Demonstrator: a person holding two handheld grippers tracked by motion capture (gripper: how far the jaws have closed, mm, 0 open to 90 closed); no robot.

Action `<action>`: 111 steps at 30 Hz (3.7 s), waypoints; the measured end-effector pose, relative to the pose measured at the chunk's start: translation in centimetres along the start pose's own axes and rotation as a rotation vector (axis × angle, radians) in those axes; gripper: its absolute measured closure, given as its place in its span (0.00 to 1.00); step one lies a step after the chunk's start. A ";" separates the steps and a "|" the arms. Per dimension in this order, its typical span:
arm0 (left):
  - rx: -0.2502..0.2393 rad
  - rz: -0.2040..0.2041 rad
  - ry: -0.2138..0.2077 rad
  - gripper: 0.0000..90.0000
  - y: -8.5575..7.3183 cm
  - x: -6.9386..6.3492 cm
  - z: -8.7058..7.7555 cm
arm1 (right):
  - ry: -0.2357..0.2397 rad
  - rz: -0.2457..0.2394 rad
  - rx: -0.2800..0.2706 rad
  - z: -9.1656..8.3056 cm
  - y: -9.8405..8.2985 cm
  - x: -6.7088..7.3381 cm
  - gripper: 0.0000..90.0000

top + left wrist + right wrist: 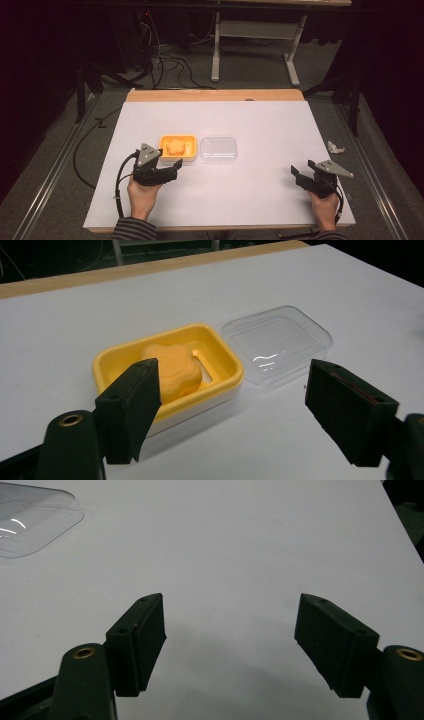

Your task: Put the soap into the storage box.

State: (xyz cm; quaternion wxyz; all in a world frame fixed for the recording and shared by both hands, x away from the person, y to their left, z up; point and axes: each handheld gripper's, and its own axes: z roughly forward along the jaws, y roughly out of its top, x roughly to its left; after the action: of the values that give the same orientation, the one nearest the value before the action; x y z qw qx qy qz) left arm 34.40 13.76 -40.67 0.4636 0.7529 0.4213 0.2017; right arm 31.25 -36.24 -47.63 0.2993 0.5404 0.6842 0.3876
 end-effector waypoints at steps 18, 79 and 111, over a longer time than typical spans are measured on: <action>0.029 0.050 -0.049 0.25 -0.5 -2.2 2.1 | -0.004 -0.005 -0.018 -0.2 -0.1 0.1 0.32; 0.127 0.124 -0.058 0.25 -3.4 -5.0 7.3 | -0.005 -0.027 -0.030 -0.3 -0.1 0.3 0.32; 0.141 0.121 -0.036 0.24 -4.0 -5.1 9.3 | -0.007 -0.027 -0.027 -0.2 -0.1 0.3 0.32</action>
State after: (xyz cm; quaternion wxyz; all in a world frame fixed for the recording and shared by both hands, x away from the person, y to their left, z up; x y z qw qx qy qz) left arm 36.18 5.56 -48.28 0.4040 0.8112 0.3799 0.1856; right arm 30.95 -36.03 -47.60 0.3142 0.5285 0.6851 0.3906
